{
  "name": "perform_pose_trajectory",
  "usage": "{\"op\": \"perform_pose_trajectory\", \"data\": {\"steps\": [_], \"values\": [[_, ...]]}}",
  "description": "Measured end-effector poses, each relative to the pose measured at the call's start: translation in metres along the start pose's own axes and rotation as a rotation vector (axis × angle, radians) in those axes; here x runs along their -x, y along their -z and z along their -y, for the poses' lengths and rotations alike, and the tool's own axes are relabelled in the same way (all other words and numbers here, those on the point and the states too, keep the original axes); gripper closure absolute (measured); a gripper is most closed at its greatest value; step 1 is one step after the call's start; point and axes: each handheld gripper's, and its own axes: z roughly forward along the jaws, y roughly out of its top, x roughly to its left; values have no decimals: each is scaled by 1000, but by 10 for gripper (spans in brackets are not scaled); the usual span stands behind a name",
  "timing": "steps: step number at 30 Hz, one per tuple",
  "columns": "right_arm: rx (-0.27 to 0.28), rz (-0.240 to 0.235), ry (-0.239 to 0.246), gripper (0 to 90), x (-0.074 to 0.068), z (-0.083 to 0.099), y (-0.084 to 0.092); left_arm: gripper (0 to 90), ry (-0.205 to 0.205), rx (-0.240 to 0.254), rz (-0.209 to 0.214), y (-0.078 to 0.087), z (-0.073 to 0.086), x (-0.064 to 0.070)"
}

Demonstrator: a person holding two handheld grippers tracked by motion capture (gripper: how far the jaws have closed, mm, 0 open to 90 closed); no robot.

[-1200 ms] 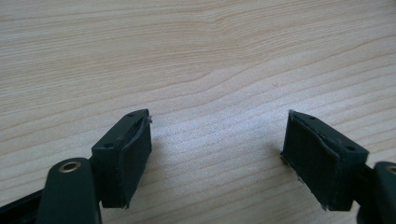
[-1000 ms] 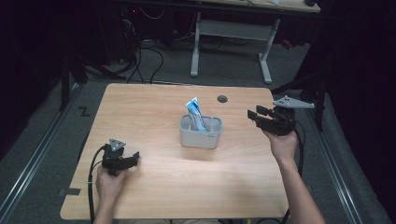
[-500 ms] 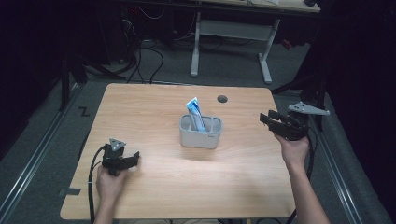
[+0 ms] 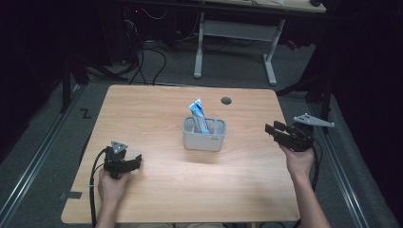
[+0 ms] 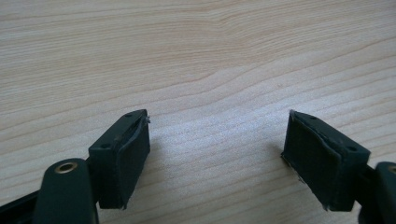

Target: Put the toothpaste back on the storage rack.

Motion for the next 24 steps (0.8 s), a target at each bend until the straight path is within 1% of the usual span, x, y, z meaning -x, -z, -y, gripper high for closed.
{"op": "perform_pose_trajectory", "data": {"steps": [3, 6, 9, 12, 20, 22, 24], "values": [[-5, 5, -15, 540, 2, 5, 0, 231, -2, 0, 1, 0, 0, 0], [2, 4, -33, 539, 5, 11, 1, 232, -1, 0, 2, 0, 0, 0], [-15, 5, -38, 539, 6, 16, -2, 232, -3, 1, 3, 1, 1, 0], [-12, 1, -53, 538, 7, 19, -4, 232, -4, 1, 3, 1, 1, 0], [-37, 0, -45, 537, 4, 22, -9, 232, -4, 1, 4, 1, 1, 0], [-39, 1, -53, 537, 4, 25, -8, 232, -4, 1, 4, 1, 1, 0], [-56, 7, -54, 533, 4, 27, -8, 232, -3, 1, 4, 1, 1, 0]]}}
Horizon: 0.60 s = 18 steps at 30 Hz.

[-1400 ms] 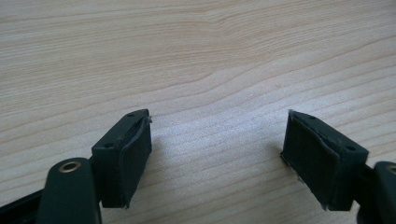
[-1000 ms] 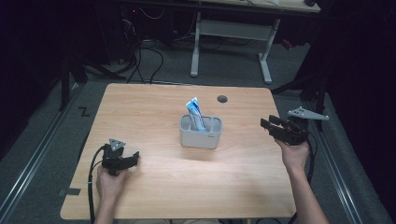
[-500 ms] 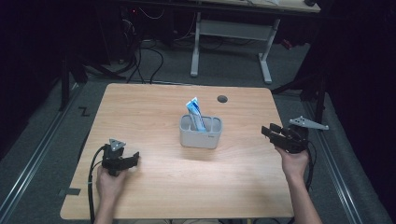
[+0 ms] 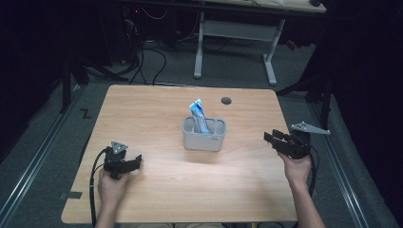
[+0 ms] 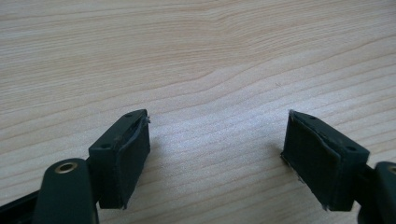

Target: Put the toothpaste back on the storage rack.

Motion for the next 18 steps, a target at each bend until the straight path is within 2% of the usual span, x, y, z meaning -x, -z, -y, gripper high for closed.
{"op": "perform_pose_trajectory", "data": {"steps": [18], "values": [[-43, -26, -39, 529, -3, 27, -11, 231, 0, -1, 6, 0, 0, 0]]}}
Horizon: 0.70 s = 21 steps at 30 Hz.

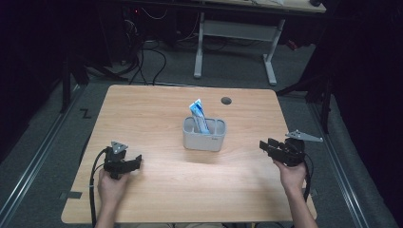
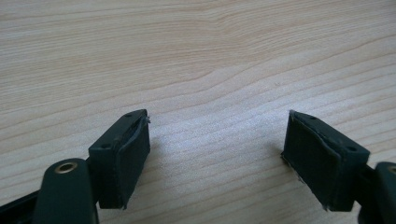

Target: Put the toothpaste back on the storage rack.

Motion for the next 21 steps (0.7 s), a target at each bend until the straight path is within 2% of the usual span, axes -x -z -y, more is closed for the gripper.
{"op": "perform_pose_trajectory", "data": {"steps": [9, 14, 16, 21], "values": [[9, -33, -30, 526, -8, 15, -14, 231, 2, 3, 1, 0, 0, 0], [-10, -31, -19, 522, -13, 18, -23, 231, 3, 2, 3, 0, 0, 0], [-13, -20, 9, 521, -16, 18, -29, 231, 3, 2, 3, 0, 0, 0], [-34, -2, 36, 516, -22, 21, -36, 231, 4, 2, 6, 1, 0, -1]]}}
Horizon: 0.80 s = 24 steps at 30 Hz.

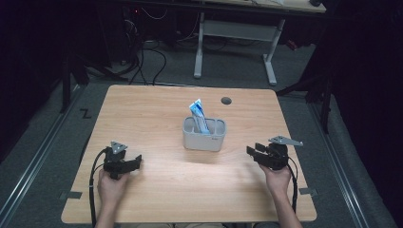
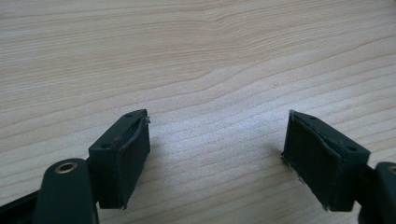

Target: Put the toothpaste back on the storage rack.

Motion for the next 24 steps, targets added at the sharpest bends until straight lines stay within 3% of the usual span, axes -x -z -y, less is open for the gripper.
{"op": "perform_pose_trajectory", "data": {"steps": [9, 24], "values": [[-6, 31, 3, 491, -1, 10, -14, 232, 5, 1, 6, 0, 0, -1], [-15, 50, 65, 459, -10, 15, -32, 233, 6, 3, 4, 0, 0, -1]]}}
